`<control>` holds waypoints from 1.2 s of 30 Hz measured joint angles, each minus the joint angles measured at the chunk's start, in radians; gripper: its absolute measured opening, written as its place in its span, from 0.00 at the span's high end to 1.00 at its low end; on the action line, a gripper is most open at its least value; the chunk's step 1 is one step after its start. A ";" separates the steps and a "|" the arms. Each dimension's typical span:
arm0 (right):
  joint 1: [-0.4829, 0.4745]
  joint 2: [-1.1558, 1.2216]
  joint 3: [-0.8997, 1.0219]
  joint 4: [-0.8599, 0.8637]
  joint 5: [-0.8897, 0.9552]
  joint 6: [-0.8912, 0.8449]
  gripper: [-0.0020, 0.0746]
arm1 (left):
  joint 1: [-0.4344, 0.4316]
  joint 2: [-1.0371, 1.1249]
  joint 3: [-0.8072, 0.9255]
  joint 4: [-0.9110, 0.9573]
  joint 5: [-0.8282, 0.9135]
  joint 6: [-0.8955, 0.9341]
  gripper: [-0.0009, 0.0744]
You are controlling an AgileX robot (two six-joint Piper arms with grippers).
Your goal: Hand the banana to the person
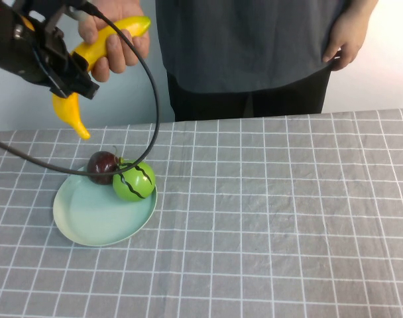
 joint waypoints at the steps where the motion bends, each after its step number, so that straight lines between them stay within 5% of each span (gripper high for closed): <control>1: 0.000 0.000 0.000 0.000 0.000 0.000 0.98 | -0.004 0.011 -0.005 0.017 0.004 -0.010 0.59; 10: 0.000 0.000 0.000 0.000 0.000 0.000 0.98 | -0.009 0.018 -0.019 0.041 0.026 -0.034 0.57; 16: 0.000 0.000 0.000 0.000 0.000 0.000 0.98 | -0.009 0.010 -0.019 0.041 0.091 -0.086 0.20; 21: 0.000 0.000 0.000 0.000 0.000 0.000 0.98 | -0.009 -0.080 -0.019 0.048 0.110 -0.161 0.14; 24: 0.000 0.000 0.000 0.000 0.000 0.000 0.98 | -0.009 -0.171 -0.019 0.048 0.120 -0.209 0.25; 29: 0.000 0.000 0.000 0.000 0.000 0.000 0.98 | -0.009 -0.355 -0.019 0.045 0.200 -0.257 0.76; 31: 0.000 0.000 0.000 0.000 0.000 0.000 0.98 | -0.009 -0.421 -0.019 0.045 0.238 -0.268 0.88; 36: 0.000 0.000 0.000 0.000 0.000 0.000 0.98 | -0.009 -0.617 0.006 0.012 0.294 -0.275 0.98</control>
